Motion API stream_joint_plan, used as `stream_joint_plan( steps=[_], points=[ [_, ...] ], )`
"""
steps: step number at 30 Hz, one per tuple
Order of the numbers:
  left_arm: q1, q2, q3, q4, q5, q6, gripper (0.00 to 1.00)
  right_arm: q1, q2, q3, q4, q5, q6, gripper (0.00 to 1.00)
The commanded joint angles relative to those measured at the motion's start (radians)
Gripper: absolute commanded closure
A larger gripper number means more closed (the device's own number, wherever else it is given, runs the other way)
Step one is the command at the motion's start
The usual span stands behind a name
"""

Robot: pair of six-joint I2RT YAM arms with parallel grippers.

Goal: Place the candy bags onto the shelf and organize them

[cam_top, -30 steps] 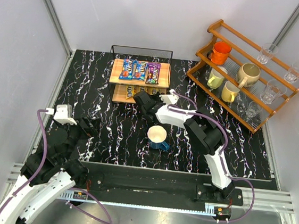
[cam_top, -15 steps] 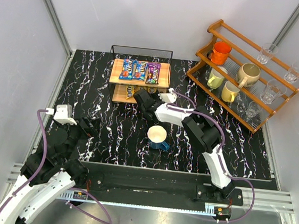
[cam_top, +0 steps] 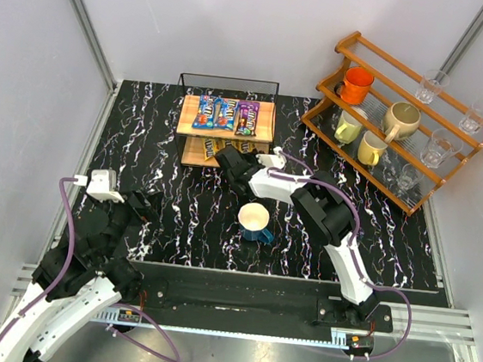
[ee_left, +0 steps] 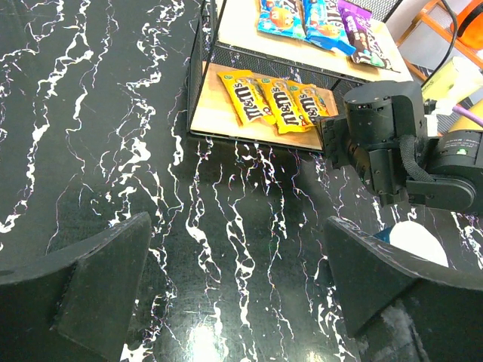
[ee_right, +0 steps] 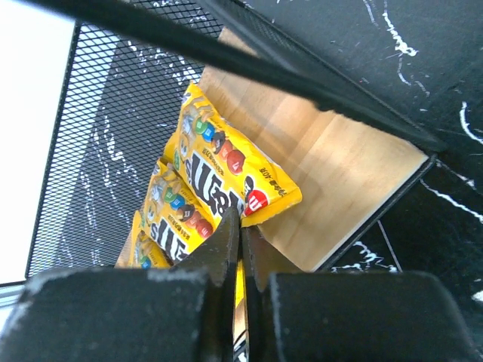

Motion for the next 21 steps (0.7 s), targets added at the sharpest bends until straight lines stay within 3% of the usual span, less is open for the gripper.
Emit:
stream_joint_plan(
  steps=[1,15,21],
  points=[
    [-0.009,-0.010,0.019,0.006,-0.025,-0.004,0.01,-0.006,-0.044,-0.031,0.005,0.069,0.020,0.94],
    [-0.017,-0.011,0.020,0.001,-0.033,-0.008,0.01,-0.024,-0.052,-0.020,0.060,0.070,-0.060,0.90],
    [-0.023,-0.011,0.020,0.000,-0.037,-0.009,0.01,-0.024,-0.044,-0.023,0.098,0.054,-0.092,0.72]
  ],
)
